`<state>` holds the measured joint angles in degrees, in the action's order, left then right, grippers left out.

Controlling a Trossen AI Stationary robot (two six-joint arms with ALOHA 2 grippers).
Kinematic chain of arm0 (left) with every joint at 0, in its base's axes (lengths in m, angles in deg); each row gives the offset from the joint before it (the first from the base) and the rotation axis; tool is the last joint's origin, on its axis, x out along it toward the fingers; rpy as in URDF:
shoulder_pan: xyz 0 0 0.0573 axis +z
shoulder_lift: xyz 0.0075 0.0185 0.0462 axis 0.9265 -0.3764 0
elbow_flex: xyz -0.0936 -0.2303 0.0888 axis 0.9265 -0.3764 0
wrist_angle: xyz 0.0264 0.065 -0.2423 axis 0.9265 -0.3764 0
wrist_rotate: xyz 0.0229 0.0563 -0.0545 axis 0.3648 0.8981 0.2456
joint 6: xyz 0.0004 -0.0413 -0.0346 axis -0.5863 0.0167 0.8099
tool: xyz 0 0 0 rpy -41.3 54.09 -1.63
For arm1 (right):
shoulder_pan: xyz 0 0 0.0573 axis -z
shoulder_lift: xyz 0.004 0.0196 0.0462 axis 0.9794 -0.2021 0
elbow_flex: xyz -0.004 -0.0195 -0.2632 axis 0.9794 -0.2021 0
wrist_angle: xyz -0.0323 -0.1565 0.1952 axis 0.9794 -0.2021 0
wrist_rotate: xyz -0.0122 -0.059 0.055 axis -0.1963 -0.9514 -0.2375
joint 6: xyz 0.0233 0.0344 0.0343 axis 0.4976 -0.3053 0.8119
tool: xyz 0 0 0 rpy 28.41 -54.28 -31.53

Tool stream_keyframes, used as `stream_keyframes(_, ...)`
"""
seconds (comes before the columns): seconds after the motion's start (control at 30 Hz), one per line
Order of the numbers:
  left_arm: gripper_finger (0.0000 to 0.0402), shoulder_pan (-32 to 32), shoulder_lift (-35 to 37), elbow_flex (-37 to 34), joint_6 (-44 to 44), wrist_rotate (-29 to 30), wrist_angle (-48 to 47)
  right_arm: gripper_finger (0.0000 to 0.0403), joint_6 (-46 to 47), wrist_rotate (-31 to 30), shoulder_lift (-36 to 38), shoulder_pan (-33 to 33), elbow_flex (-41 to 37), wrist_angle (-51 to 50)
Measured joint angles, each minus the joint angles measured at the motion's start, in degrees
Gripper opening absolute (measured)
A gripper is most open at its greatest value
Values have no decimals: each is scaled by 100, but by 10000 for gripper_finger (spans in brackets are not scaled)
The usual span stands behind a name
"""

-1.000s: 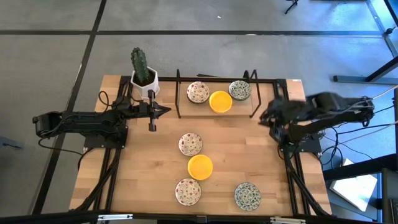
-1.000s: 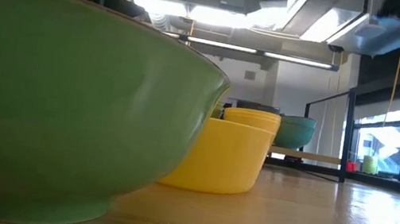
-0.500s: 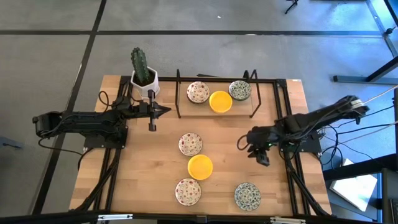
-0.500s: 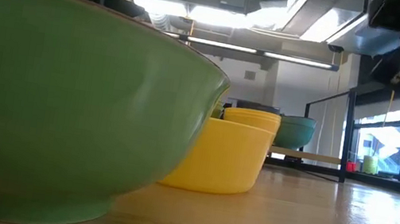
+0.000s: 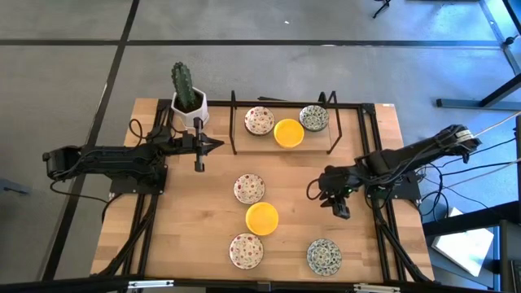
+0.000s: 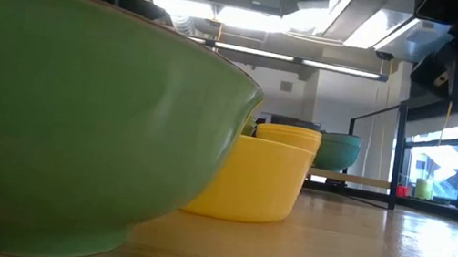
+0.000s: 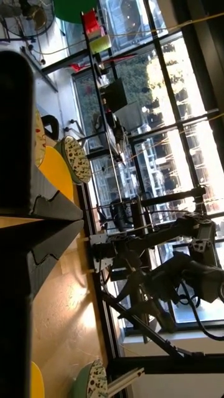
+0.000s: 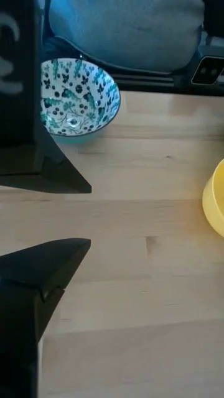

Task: Pick & Place Mini bowls
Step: Stack the blue bowl on top of the blue bowl on the shelf

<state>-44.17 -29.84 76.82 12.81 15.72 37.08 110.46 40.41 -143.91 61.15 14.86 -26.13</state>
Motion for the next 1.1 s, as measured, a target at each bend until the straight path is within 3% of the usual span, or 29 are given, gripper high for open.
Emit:
stream_keyframes(0.37,6,-1,-2,0,-4,0,-29,127,-452,46,-939,-27,-4,167)
stream_keyframes(0.6,6,-2,-1,0,-4,0,-29,127,-445,441,-1636,-283,-7,389)
stream_keyframes(0.83,6,-1,0,0,-9,0,-28,127,-157,894,-1781,-641,22,982)
stream_keyframes(1.1,6,-2,-2,0,-4,0,-29,127,-76,475,-1874,-1488,638,917)
